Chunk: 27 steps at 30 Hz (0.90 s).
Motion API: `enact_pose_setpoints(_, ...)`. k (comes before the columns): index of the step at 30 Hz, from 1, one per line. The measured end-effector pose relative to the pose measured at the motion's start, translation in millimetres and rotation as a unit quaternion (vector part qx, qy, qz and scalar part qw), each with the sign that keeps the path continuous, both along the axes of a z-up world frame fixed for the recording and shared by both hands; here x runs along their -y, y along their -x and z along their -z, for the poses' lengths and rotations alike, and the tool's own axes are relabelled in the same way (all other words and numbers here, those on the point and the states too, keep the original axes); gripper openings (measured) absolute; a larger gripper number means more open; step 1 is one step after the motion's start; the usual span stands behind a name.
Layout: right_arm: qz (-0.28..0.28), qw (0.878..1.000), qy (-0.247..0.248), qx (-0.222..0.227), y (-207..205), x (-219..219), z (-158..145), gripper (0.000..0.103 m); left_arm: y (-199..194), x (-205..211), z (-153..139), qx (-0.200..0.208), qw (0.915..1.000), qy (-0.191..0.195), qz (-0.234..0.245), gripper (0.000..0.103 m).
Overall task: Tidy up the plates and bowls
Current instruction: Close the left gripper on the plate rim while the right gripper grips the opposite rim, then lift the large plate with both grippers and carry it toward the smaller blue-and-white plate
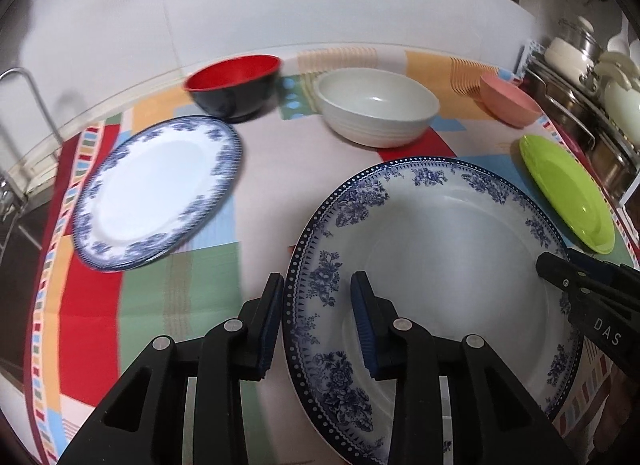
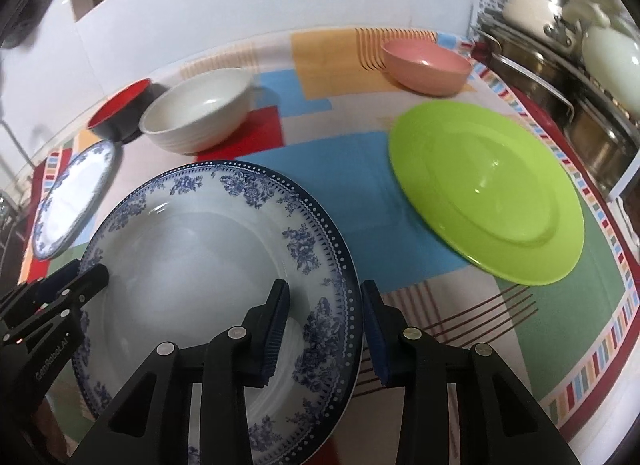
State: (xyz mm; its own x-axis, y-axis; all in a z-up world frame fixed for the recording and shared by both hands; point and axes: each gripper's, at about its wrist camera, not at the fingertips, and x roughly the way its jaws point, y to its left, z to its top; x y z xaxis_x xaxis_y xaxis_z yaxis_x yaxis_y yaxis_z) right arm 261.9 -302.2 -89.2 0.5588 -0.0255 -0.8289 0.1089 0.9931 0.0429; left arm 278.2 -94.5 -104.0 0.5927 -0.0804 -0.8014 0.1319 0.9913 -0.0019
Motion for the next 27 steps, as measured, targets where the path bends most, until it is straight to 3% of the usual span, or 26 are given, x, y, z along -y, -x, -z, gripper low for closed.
enact_pose_setpoints(14, -0.087, 0.996, 0.004, 0.028, 16, -98, -21, 0.038, 43, -103, -19, 0.016, 0.9966, -0.006, -0.080, 0.034)
enact_pose_setpoints(27, -0.158, 0.987, -0.001, 0.004, 19, -176, -10, 0.038, 72, -171, -8, -0.009, 0.9901, -0.017, -0.139, 0.034)
